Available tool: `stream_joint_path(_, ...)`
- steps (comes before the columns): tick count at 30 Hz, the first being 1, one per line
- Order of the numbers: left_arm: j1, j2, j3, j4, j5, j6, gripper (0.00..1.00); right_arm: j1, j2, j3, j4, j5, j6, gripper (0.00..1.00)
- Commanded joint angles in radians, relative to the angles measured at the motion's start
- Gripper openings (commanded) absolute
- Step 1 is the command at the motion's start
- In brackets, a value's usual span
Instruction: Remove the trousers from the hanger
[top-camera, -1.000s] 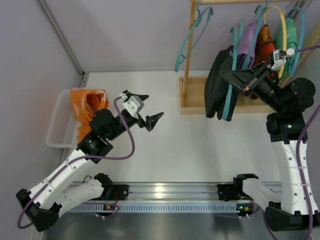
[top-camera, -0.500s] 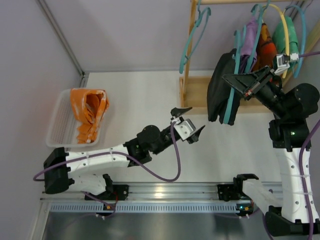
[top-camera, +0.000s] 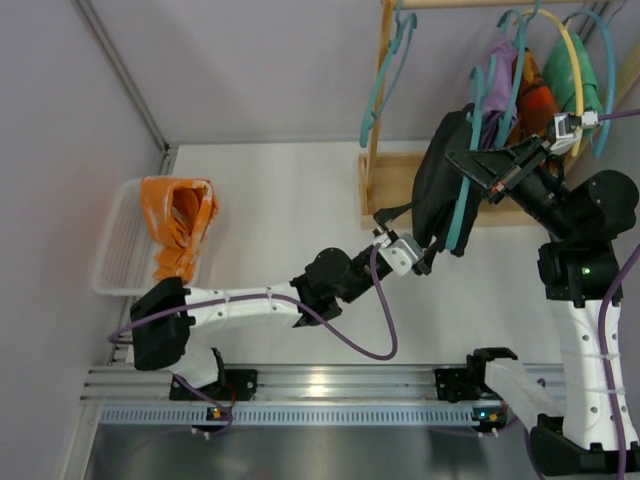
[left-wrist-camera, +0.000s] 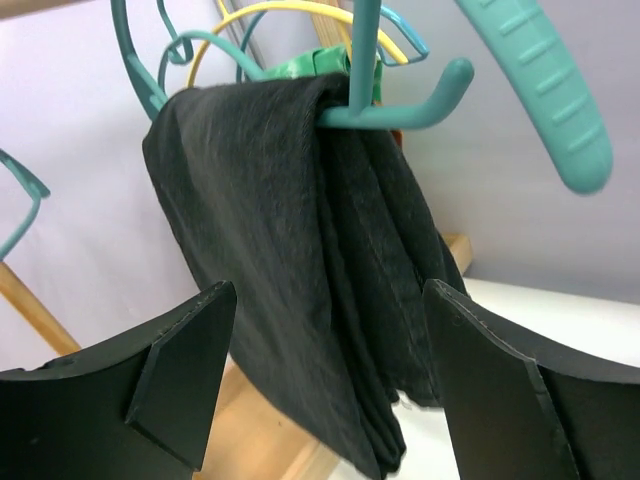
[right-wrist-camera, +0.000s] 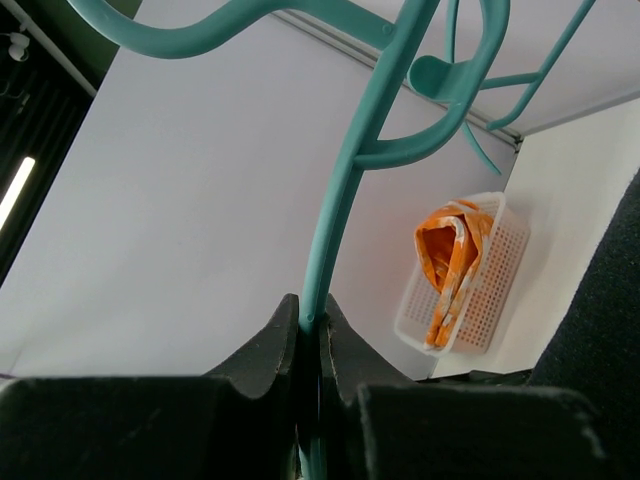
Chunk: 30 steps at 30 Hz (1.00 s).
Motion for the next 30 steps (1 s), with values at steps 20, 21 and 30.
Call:
stream_joint_path(20, 0.021, 0.044, -0.001, 0.234, 0.003, 0.148, 0.70, 0.002, -0.040, 0.077, 0.230, -0.020, 0.017, 0.00)
stream_joint_path(21, 0.021, 0.044, -0.003, 0.234, 0.001, 0.151, 0.70, 0.002, -0.040, 0.077, 0.233, -0.023, 0.018, 0.00)
stream_joint_path(30, 0.046, 0.124, 0.080, 0.237, 0.014, 0.143, 0.69, 0.002, -0.050, 0.063, 0.259, -0.031, 0.040, 0.00)
